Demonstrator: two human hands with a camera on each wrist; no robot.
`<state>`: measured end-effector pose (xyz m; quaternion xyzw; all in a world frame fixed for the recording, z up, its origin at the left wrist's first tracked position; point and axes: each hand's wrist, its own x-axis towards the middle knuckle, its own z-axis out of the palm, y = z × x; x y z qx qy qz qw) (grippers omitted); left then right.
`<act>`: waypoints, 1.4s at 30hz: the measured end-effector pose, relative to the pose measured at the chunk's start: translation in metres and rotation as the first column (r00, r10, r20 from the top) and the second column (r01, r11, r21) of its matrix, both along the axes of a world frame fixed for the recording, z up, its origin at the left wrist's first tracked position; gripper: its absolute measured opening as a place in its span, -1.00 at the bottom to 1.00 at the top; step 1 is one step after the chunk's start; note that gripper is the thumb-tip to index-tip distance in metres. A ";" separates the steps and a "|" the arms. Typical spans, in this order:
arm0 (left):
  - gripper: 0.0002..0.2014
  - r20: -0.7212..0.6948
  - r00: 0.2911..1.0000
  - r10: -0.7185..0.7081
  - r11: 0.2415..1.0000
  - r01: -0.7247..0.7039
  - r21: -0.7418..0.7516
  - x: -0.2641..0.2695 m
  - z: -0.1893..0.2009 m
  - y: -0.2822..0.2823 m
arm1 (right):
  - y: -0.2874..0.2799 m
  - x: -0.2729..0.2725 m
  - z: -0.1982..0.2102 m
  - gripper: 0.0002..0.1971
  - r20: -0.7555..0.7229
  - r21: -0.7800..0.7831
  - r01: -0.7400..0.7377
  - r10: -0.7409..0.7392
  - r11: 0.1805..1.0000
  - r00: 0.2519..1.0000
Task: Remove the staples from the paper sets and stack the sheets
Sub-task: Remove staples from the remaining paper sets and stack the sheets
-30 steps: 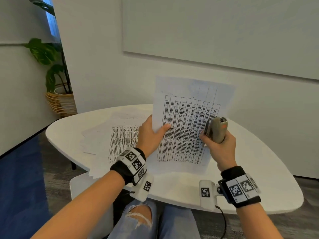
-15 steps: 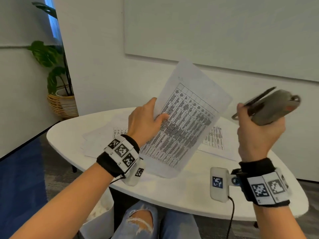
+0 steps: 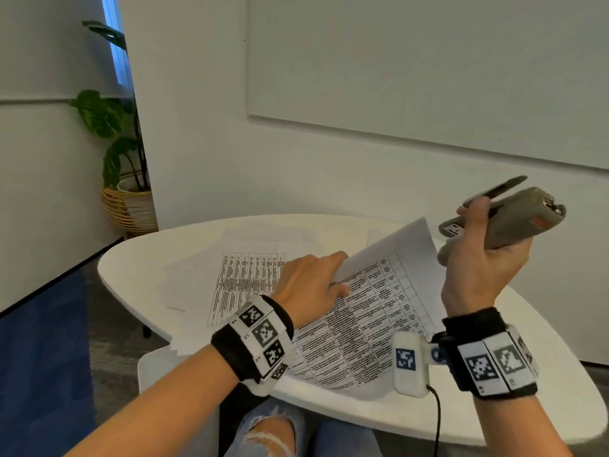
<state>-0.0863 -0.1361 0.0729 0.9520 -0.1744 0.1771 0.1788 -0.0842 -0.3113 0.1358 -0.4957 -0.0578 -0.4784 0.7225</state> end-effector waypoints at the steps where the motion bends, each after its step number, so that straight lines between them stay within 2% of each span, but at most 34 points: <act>1: -0.69 -0.004 1.000 -0.008 1.000 0.008 0.010 -0.001 -0.001 -0.001 | -0.001 0.002 -0.001 -0.89 -0.006 0.025 -0.006 0.006 1.000 1.000; 8: -0.71 -0.041 0.998 -0.046 0.998 0.048 0.050 -0.006 -0.009 -0.008 | -0.012 0.016 -0.015 -0.97 -0.089 0.121 -0.104 0.116 0.987 0.989; 14: -0.69 -0.089 0.992 -0.086 0.995 0.090 0.041 -0.008 -0.013 -0.013 | -0.013 0.020 -0.021 -0.79 -0.143 0.123 -0.161 0.178 0.979 0.974; 20: -0.70 -0.096 0.990 -0.098 0.994 0.102 0.036 -0.008 -0.017 -0.018 | -0.015 0.024 -0.024 -0.78 -0.185 0.167 -0.138 0.169 0.976 0.968; 27: -0.72 -0.114 0.987 -0.112 0.993 0.116 0.026 -0.007 -0.027 -0.020 | -0.017 0.027 -0.030 -0.69 -0.250 0.145 -0.042 0.078 0.989 0.965; 30: -0.75 -0.137 0.986 -0.099 0.995 0.100 0.004 -0.004 -0.027 -0.017 | -0.022 0.034 -0.037 -0.75 -0.312 0.150 -0.093 0.136 0.984 0.940; 33: -0.81 -0.137 0.991 0.007 0.997 -0.017 -0.076 0.009 -0.027 -0.004 | -0.034 0.048 -0.053 -0.87 -0.422 0.086 -0.013 0.049 0.996 0.905; 35: -0.82 -0.133 0.981 0.139 0.975 -0.159 -0.153 0.019 -0.023 0.010 | -0.046 0.060 -0.067 -0.72 -0.530 0.043 0.029 -0.002 0.999 0.848; 36: -0.81 -0.133 0.971 0.198 0.954 -0.222 -0.204 0.022 -0.019 0.017 | -0.053 0.065 -0.075 -0.62 -0.616 -0.001 0.027 -0.022 1.000 0.787; 37: -0.79 -0.128 0.963 0.238 0.928 -0.264 -0.261 0.024 -0.014 0.024 | -0.059 0.068 -0.082 -0.53 -0.719 -0.062 -0.005 -0.041 0.998 0.694; 39: -0.74 -0.075 0.956 0.283 0.878 -0.289 -0.381 0.026 -0.004 0.036 | -0.069 0.074 -0.105 -0.47 -0.867 -0.220 -0.196 -0.100 0.956 0.489; 41: -0.70 0.018 0.960 0.278 0.829 -0.231 -0.509 0.027 0.006 0.044 | -0.071 0.075 -0.125 -0.60 -0.912 -0.389 -0.465 -0.259 0.795 0.319; 42: -0.72 0.062 0.963 0.264 0.805 -0.185 -0.564 0.028 0.010 0.046 | -0.069 0.076 -0.133 -0.65 -0.898 -0.439 -0.571 -0.339 0.694 0.279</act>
